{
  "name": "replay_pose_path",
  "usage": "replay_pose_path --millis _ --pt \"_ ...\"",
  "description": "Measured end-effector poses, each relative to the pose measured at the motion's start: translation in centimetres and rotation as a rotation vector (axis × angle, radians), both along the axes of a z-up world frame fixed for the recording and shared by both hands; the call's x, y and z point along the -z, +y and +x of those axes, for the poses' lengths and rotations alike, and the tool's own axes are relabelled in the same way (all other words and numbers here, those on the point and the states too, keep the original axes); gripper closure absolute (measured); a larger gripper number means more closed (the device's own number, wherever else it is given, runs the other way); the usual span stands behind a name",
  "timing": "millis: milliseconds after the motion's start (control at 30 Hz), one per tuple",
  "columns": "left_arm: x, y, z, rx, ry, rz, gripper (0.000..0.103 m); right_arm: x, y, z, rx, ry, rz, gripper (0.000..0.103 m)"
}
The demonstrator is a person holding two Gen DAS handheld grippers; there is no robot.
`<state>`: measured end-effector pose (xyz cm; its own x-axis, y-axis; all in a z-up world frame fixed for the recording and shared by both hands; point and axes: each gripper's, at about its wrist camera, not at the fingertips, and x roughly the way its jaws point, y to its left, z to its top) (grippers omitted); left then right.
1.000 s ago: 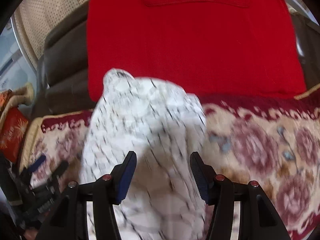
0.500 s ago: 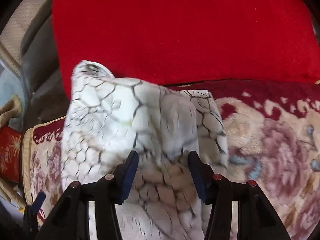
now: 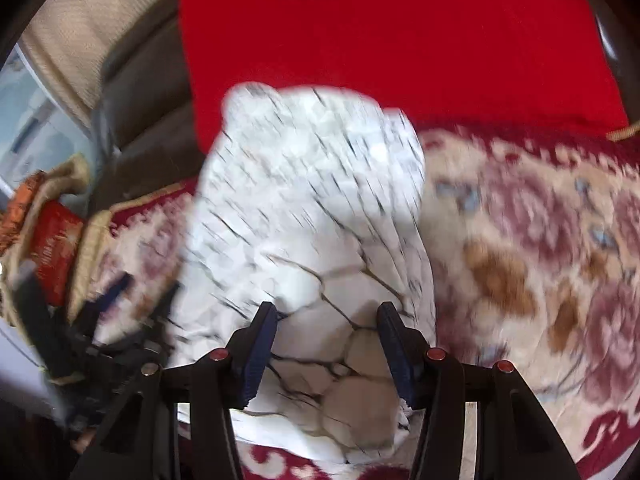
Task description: Fold large clothes
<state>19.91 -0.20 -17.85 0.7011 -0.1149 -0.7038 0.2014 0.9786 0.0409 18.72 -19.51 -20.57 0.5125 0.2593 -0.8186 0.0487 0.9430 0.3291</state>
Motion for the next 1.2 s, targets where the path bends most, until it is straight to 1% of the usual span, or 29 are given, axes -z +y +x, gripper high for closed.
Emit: replay_pose_path --millis 33,100,133,200,233,267,300,400,467,533,600,633,667,700,733,833,900,967,1033,1100,1200 --pt "0.3 0.0 -0.1 0.000 0.001 -0.007 0.006 1.0 -0.3 -0.1 0.011 0.017 0.011 0.046" --pt "0.8 0.4 -0.3 -0.006 -0.019 -0.021 0.005 1.9 -0.3 -0.2 0.025 0.004 0.021 0.044" --pt "0.9 0.4 -0.3 -0.014 -0.020 -0.024 0.005 2.0 -0.3 -0.3 0.031 -0.010 0.022 0.043" --pt "1.2 0.8 -0.4 -0.055 -0.029 -0.035 0.000 2.0 -0.3 -0.3 0.033 -0.016 0.013 0.043" --pt "1.5 1.1 -0.6 -0.089 -0.040 -0.060 0.000 2.1 -0.2 -0.4 0.031 -0.018 0.008 0.043" --pt "1.8 1.1 -0.6 -0.103 -0.035 -0.072 0.000 2.2 -0.1 -0.3 0.030 -0.019 0.010 0.043" --pt "1.8 1.1 -0.5 -0.107 -0.024 -0.069 0.000 2.2 0.0 -0.3 0.033 -0.017 0.013 0.043" --pt "1.4 0.7 -0.3 -0.071 -0.020 -0.010 0.000 2.1 0.0 -0.5 0.038 -0.022 0.027 0.042" --pt "1.1 0.6 -0.3 -0.044 -0.021 0.030 0.000 2.1 0.1 -0.5 0.033 -0.029 0.013 0.042" --pt "0.8 0.6 -0.4 -0.018 -0.011 0.054 0.000 2.1 -0.1 -0.8 0.032 -0.035 0.003 0.042" --pt "0.3 0.2 -0.5 0.021 -0.017 0.110 0.000 2.2 -0.1 -0.6 0.035 -0.037 0.009 0.042" --pt "-0.1 -0.1 -0.7 0.042 -0.028 0.150 0.000 2.2 -0.2 -0.6 0.038 -0.038 0.016 0.042" --pt "-0.5 -0.4 -1.0 0.055 -0.057 0.183 0.000 2.2 -0.2 -0.5 0.040 -0.038 0.019 0.042" --pt "-0.8 -0.5 -1.5 0.053 -0.089 0.195 0.000 2.0 -0.2 -0.5 0.043 -0.038 0.018 0.042" --pt "-1.2 -0.5 -1.9 0.049 -0.121 0.196 0.000 1.8 -0.3 -0.6 0.046 -0.041 0.017 0.042" --pt "-1.8 -0.6 -1.9 0.049 -0.142 0.187 0.000 0.4 -0.4 -1.0 0.057 -0.054 0.024 0.041" --pt "-2.0 -0.5 -1.8 0.037 -0.147 0.182 0.000 -0.8 -0.6 -1.3 0.063 -0.079 0.022 0.041" --pt "-2.2 -0.3 -1.7 0.036 -0.133 0.153 0.000 -2.2 -0.7 -1.6 0.064 -0.112 0.017 0.041" --pt "-2.3 -0.3 -1.8 0.032 -0.138 0.142 0.000 -3.2 -0.8 -1.9 0.065 -0.135 0.022 0.041" --pt "-2.3 -0.6 -1.8 0.015 -0.143 0.166 0.000 -3.6 -0.8 -2.1 0.064 -0.141 0.024 0.041" --pt "-1.8 -1.2 -1.1 -0.004 -0.096 0.224 0.000 -2.9 -0.7 -2.2 0.064 -0.124 0.018 0.041"
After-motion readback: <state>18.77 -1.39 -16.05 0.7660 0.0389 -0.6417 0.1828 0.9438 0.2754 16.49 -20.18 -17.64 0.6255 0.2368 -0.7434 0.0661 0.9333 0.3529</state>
